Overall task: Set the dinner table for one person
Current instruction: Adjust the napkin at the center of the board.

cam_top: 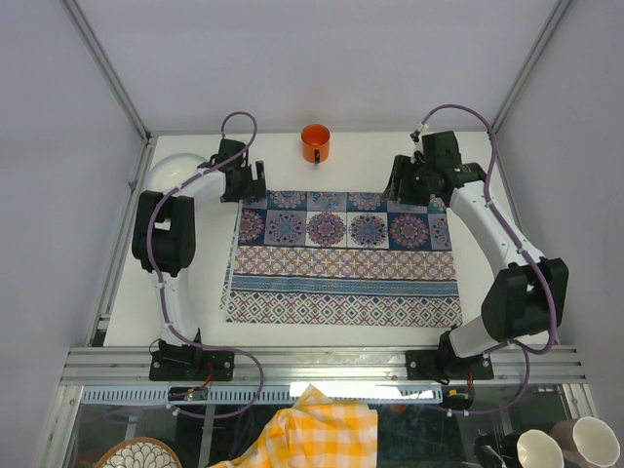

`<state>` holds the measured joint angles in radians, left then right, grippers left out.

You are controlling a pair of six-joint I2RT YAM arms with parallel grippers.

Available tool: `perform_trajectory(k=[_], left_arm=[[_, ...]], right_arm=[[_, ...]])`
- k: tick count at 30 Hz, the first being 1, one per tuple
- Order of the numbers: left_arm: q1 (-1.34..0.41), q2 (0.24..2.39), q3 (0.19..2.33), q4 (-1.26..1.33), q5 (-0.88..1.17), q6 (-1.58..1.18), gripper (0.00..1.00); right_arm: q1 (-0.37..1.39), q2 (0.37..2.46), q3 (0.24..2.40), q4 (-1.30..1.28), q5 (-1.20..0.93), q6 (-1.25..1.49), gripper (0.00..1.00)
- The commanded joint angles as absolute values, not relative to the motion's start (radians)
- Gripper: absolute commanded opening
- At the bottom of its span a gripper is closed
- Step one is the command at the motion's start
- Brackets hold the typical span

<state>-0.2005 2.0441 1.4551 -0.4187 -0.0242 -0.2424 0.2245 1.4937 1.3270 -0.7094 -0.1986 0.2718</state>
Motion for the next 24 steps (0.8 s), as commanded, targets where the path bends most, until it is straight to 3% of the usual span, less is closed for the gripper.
perform_trajectory(k=[1, 6, 8, 10, 13, 24], left_arm=[[-0.188, 2.012, 1.512, -0.383, -0.025, -0.234, 0.82], [-0.188, 2.027, 1.545, -0.418, -0.019, -0.25, 0.67], [-0.187, 2.03, 1.556, -0.431, -0.027, -0.259, 0.39], [-0.188, 2.031, 1.562, -0.44, -0.035, -0.266, 0.2], [-0.188, 2.036, 1.571, -0.453, -0.04, -0.268, 0.0], [-0.188, 2.013, 1.585, -0.469, -0.07, -0.284, 0.0]], right_arm=[[0.229, 1.502, 1.327, -0.695, -0.197, 0.289, 0.55], [0.229, 1.508, 1.322, -0.694, -0.195, 0.293, 0.54], [0.229, 1.509, 1.323, -0.695, -0.192, 0.294, 0.54], [0.23, 1.513, 1.322, -0.697, -0.188, 0.295, 0.54], [0.229, 1.517, 1.319, -0.698, -0.184, 0.296, 0.53], [0.229, 1.536, 1.314, -0.701, -0.19, 0.3, 0.52]])
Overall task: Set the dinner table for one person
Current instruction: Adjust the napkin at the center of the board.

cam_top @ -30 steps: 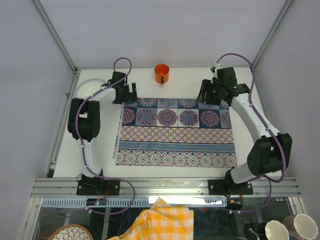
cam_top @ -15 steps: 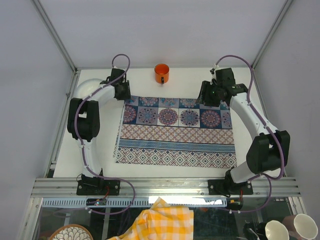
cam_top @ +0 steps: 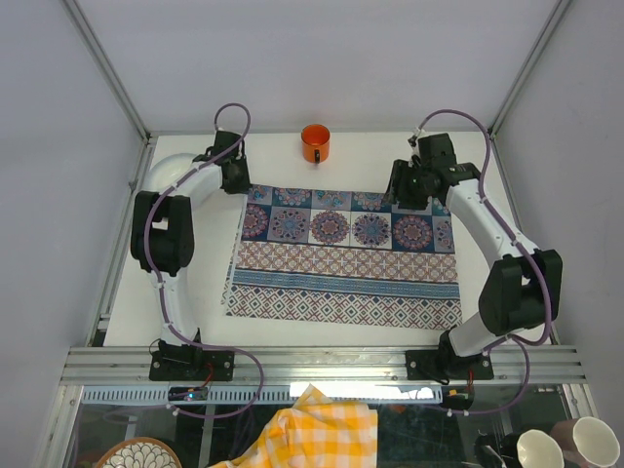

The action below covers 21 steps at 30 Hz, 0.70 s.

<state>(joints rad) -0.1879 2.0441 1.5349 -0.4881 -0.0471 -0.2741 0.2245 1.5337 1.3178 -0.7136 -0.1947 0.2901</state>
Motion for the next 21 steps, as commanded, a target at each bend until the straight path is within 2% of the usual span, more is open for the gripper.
perform_trajectory(k=[1, 12, 13, 15, 16, 19, 21], left_arm=[[-0.188, 2.009, 1.589, -0.472, -0.075, -0.287, 0.0], [-0.187, 2.018, 1.685, -0.516, -0.105, -0.298, 0.0], [-0.188, 2.026, 1.692, -0.528, -0.122, -0.297, 0.04], [-0.189, 2.041, 1.694, -0.54, -0.142, -0.292, 0.35], [-0.188, 2.049, 1.695, -0.545, -0.154, -0.29, 0.42], [-0.188, 2.066, 1.694, -0.553, -0.175, -0.283, 0.51], [-0.186, 2.079, 1.697, -0.558, -0.178, -0.282, 0.53]], right_arm=[[0.229, 1.539, 1.314, -0.702, -0.192, 0.301, 0.51], [0.229, 1.545, 1.3, -0.706, -0.199, 0.301, 0.51], [0.229, 1.545, 1.3, -0.707, -0.198, 0.299, 0.5], [0.229, 1.545, 1.301, -0.709, -0.199, 0.298, 0.5], [0.229, 1.545, 1.301, -0.709, -0.198, 0.299, 0.5], [0.229, 1.545, 1.301, -0.714, -0.199, 0.298, 0.51], [0.229, 1.544, 1.302, -0.716, -0.197, 0.297, 0.5]])
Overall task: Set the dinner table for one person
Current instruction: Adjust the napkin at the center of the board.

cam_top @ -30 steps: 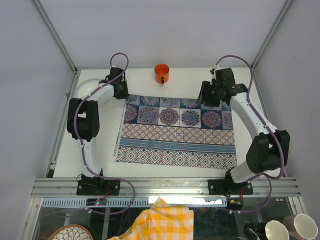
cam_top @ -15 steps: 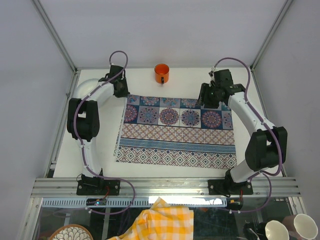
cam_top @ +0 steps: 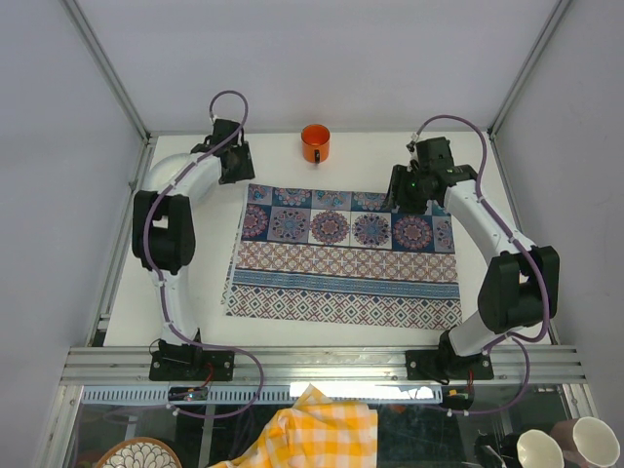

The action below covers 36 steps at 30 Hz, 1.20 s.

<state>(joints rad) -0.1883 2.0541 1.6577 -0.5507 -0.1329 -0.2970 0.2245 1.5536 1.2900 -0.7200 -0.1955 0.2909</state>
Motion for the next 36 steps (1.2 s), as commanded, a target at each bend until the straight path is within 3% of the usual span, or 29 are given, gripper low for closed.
perform_trajectory(k=[1, 17, 33, 36], left_arm=[[-0.185, 2.084, 1.698, -0.558, -0.175, -0.282, 0.53], [-0.133, 2.12, 1.659, -0.547, 0.002, -0.324, 0.44], [-0.111, 2.126, 1.616, -0.519, 0.142, -0.35, 0.43], [-0.109, 2.119, 1.609, -0.518, 0.154, -0.349, 0.39]], right_arm=[[0.229, 1.544, 1.303, -0.718, -0.195, 0.297, 0.51], [0.229, 1.546, 1.313, -0.739, -0.172, 0.292, 0.5], [0.227, 1.551, 1.312, -0.744, -0.17, 0.288, 0.5], [0.228, 1.554, 1.31, -0.743, -0.173, 0.291, 0.5]])
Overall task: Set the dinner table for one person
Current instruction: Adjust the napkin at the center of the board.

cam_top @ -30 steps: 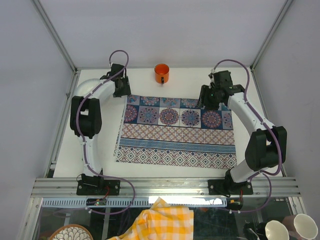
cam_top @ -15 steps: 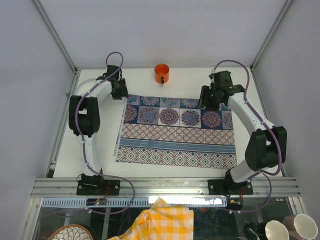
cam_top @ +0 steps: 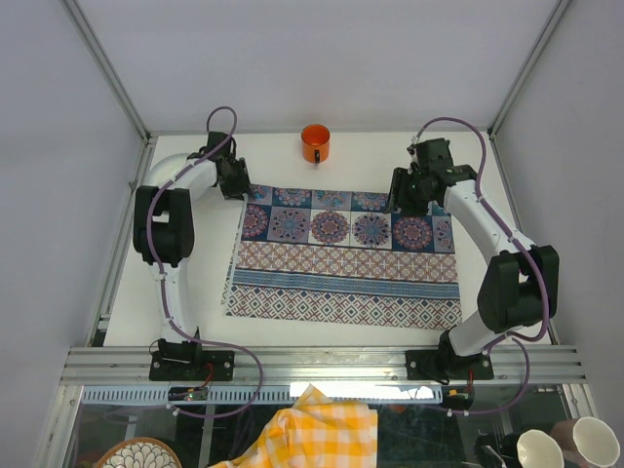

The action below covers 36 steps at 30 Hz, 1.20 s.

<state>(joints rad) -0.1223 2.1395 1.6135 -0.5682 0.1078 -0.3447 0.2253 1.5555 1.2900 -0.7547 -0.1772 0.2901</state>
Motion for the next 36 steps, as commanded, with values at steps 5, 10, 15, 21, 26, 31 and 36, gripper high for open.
perform_trajectory(k=[5, 10, 15, 21, 26, 31, 36], left_arm=[[-0.106, 2.119, 1.604, -0.517, 0.174, -0.354, 0.19], [-0.104, 2.116, 1.598, -0.518, 0.175, -0.361, 0.0], [-0.105, 2.094, 1.595, -0.519, 0.181, -0.366, 0.0], [-0.105, 2.031, 1.618, -0.556, 0.165, -0.387, 0.0], [-0.105, 1.971, 1.644, -0.573, 0.167, -0.415, 0.0], [-0.106, 1.937, 1.71, -0.601, 0.17, -0.439, 0.0], [-0.104, 1.975, 1.8, -0.632, 0.157, -0.444, 0.0]], right_arm=[[0.228, 1.557, 1.311, -0.743, -0.178, 0.294, 0.5], [0.227, 1.557, 1.309, -0.744, -0.175, 0.295, 0.5], [0.229, 1.565, 1.306, -0.742, -0.18, 0.297, 0.5], [0.228, 1.576, 1.3, -0.739, -0.185, 0.299, 0.49], [0.227, 1.583, 1.295, -0.735, -0.192, 0.301, 0.49], [0.229, 1.588, 1.295, -0.736, -0.193, 0.301, 0.48], [0.229, 1.588, 1.3, -0.742, -0.198, 0.301, 0.48]])
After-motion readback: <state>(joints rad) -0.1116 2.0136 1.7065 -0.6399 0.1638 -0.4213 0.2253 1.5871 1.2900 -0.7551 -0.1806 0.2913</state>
